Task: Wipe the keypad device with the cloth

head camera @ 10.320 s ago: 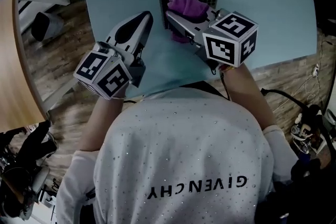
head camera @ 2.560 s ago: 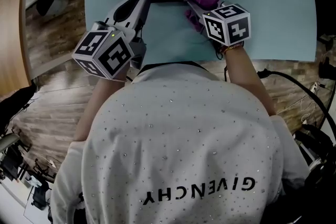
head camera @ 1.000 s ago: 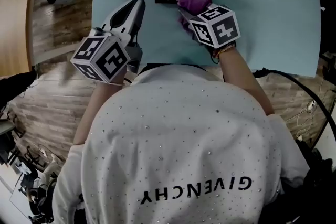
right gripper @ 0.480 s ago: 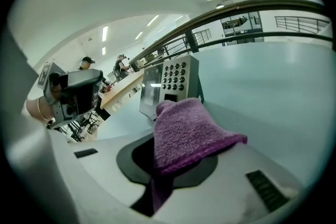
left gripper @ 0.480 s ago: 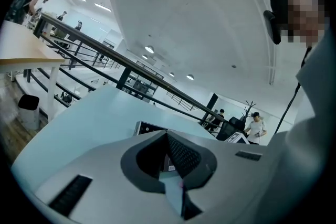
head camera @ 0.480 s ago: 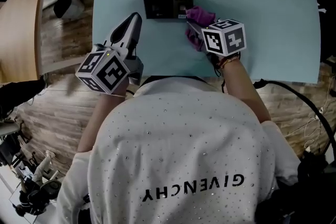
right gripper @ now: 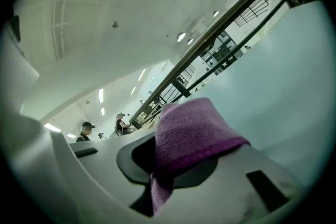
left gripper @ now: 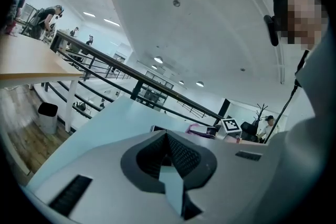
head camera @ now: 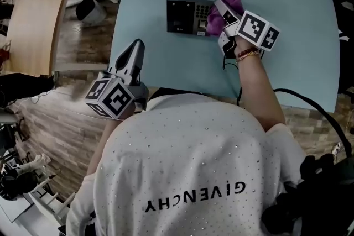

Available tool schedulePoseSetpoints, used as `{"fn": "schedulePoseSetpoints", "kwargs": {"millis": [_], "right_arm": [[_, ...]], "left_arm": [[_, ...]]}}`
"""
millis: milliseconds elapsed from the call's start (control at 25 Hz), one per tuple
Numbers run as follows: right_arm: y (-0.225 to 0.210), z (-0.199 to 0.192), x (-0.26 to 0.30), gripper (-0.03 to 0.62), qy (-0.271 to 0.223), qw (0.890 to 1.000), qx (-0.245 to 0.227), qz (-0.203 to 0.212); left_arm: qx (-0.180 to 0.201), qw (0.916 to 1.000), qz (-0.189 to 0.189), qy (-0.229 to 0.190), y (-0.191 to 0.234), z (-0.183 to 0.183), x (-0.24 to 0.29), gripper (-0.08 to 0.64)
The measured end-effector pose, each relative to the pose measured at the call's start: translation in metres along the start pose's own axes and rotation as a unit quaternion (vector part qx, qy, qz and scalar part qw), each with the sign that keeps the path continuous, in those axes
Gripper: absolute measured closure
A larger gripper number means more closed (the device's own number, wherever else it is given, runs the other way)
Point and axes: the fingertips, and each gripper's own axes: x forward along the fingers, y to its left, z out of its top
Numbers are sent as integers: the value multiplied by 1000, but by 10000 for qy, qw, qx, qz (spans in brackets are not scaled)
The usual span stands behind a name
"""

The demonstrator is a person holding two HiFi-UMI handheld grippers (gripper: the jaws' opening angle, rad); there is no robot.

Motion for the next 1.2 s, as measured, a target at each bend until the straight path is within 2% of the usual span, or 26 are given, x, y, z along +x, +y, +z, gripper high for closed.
{"fn": "schedulePoseSetpoints", "kwargs": {"millis": [80, 200, 320, 440, 800, 1000, 1200], "right_arm": [[-7, -4, 2, 554, -151, 9998, 67, -89], [-19, -20, 5, 552, -111, 9996, -17, -273], [-21, -31, 2, 544, -45, 9991, 350, -252], [-21, -48, -8, 545, 243, 9977, 520, -365], [-31, -109, -23, 548, 1294, 9890, 60, -707], [-21, -147, -29, 549, 1832, 9814, 58, -567], [-20, -157, -30, 549, 1997, 9778, 4, -633]], "left_arm": [[36, 9999, 21, -105, 1, 3, -8, 560], [86, 9996, -16, -266, 1, 7, -13, 560], [122, 9993, -132, -312, -3, 12, -14, 560], [87, 9991, -194, -362, -8, 19, -15, 560], [70, 9987, -410, -292, -19, 10, 0, 560], [63, 9986, -408, -344, -21, 9, -2, 560], [109, 9985, -442, -298, -22, 10, -6, 560]]}}
